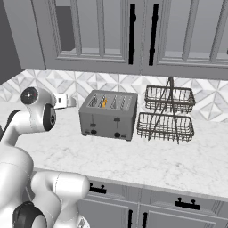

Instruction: Start the toaster. Once the lever pops up, take the bread to the plate on the dining counter.

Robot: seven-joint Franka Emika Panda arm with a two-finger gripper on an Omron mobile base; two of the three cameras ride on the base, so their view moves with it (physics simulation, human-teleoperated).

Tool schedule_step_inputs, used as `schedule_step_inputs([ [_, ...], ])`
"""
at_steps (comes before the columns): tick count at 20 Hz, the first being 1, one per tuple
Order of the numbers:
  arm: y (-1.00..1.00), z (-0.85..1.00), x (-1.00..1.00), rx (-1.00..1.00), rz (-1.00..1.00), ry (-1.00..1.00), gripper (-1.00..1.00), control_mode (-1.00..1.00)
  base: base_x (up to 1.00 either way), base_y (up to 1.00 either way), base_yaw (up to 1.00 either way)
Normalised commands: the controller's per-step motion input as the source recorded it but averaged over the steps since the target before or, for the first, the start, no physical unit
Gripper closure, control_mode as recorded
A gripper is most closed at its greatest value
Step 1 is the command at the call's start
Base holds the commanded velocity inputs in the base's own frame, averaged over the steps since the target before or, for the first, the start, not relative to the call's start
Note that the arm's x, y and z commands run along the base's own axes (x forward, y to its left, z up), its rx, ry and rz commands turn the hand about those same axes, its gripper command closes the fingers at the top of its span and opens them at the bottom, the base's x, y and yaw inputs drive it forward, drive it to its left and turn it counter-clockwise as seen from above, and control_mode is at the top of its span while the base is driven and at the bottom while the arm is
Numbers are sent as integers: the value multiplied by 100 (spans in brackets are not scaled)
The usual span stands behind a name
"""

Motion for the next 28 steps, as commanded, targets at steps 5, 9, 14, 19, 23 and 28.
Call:
schedule_step_inputs([
  [5,0,0,0,0,0,0,-100,-100,0,0,0],
  [9,0,0,0,0,0,0,-100,-100,0,0,0],
  [14,0,0,0,0,0,0,-100,-100,0,0,0],
  [19,0,0,0,0,0,0,-100,-100,0,0,0],
  [23,0,0,0,0,0,0,-100,-100,0,0,0],
  [28,0,0,0,0,0,0,-100,-100,0,0,0],
])
